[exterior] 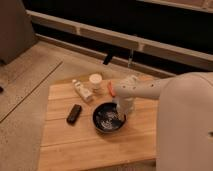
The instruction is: Drag the ceramic bowl in a circle
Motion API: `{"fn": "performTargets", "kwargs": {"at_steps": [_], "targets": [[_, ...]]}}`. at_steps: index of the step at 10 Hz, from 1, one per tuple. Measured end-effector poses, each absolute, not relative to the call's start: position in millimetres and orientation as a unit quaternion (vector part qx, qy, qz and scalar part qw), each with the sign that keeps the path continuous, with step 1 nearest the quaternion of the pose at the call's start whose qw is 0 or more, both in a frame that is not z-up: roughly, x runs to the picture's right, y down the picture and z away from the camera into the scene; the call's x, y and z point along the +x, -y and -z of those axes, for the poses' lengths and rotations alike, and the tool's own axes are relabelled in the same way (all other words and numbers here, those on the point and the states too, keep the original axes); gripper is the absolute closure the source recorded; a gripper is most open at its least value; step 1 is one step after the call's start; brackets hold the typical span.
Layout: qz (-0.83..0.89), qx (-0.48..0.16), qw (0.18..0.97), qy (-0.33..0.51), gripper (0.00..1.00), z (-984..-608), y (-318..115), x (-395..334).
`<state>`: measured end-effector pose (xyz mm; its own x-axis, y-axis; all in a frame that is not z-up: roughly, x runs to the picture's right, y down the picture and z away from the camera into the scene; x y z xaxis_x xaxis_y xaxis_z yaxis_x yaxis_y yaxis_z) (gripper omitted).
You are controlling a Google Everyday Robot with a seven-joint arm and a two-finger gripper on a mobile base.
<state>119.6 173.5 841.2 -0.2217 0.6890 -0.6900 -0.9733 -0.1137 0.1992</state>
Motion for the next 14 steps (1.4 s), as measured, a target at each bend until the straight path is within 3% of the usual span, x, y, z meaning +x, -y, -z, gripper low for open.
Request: {"fn": "performTargets", "kwargs": {"at_steps": [7, 14], "targets": [[-0.686, -0.233, 0.63, -0.281, 1.0, -875.4, -118.5, 84.4], [-0.693, -0.277, 0.614, -0.258, 1.0, -855.5, -158.2, 32.6]]}}
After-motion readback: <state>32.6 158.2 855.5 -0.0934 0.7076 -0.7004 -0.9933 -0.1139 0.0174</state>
